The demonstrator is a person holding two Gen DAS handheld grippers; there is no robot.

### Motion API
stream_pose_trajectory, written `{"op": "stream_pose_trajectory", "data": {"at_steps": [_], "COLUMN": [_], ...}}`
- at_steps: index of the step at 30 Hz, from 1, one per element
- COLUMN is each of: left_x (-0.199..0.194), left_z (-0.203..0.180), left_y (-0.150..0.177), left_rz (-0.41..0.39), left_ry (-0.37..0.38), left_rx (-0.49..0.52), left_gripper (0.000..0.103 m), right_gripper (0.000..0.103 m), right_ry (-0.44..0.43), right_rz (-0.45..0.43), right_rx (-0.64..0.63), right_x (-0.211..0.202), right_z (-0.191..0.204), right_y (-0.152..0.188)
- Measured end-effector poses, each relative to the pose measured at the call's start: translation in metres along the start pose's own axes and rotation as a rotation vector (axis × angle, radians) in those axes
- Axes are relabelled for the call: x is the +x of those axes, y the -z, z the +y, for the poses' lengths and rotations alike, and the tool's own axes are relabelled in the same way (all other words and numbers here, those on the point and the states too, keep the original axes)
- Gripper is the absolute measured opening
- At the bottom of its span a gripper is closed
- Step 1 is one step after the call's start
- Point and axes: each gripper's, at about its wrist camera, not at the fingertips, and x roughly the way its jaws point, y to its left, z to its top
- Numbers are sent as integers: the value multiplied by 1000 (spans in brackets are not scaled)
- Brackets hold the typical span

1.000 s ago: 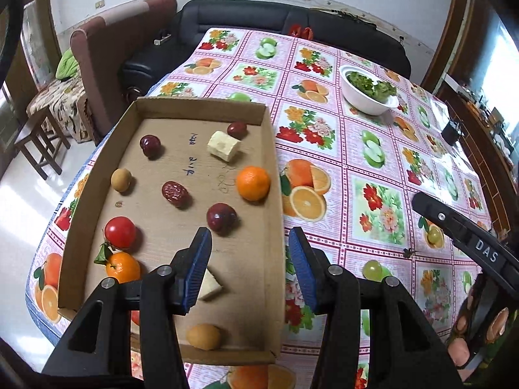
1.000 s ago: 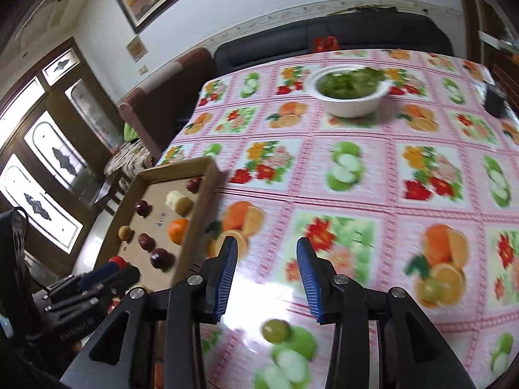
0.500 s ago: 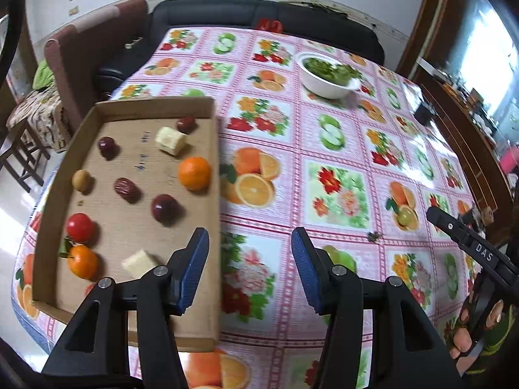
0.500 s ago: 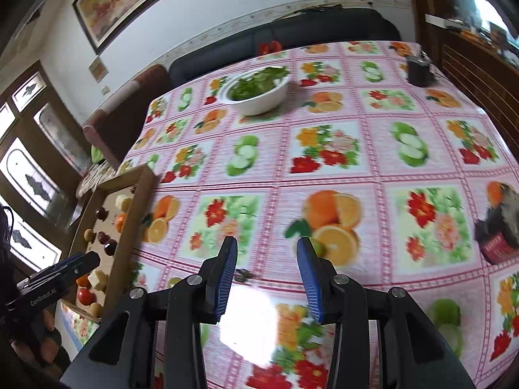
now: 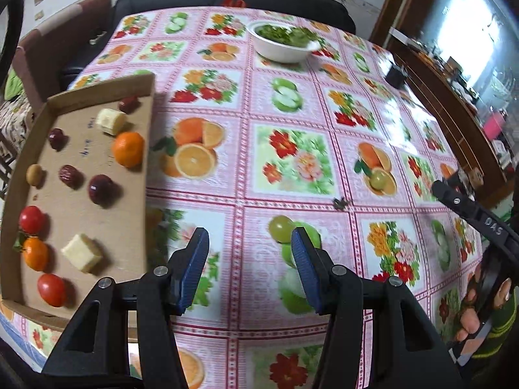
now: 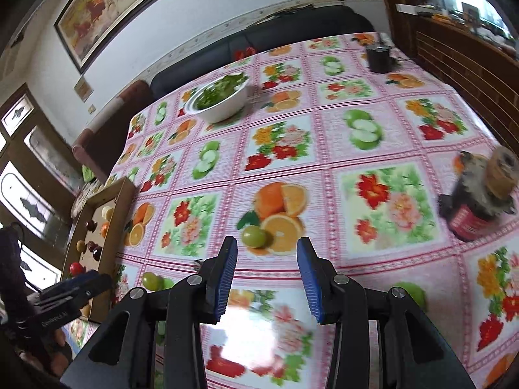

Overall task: Organize fruits
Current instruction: 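Withdraw both tools from the tray back over the table, then grasp a green grape with the left tool while the right tool grasps another green grape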

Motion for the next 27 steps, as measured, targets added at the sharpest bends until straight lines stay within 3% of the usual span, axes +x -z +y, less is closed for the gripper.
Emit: {"op": "stream_pose_trajectory", "data": {"at_steps": [9, 18, 27], "left_x": [18, 30, 52], "left_z": [-16, -17, -21], "left_y": [7, 4, -5], "left_rz": [36, 52, 49], "left_ry": [62, 100, 63], "left_rx": [59, 56, 61], "left_gripper": [51, 51, 51], "right_gripper": [41, 41, 41], "right_ry": [70, -11, 52], "right_rz": [-24, 63, 68], "right_rx": [53, -77, -170], "right_x": [-33, 34, 80], "right_z": [-47, 0, 28], "right_y": [25, 18, 0]}}
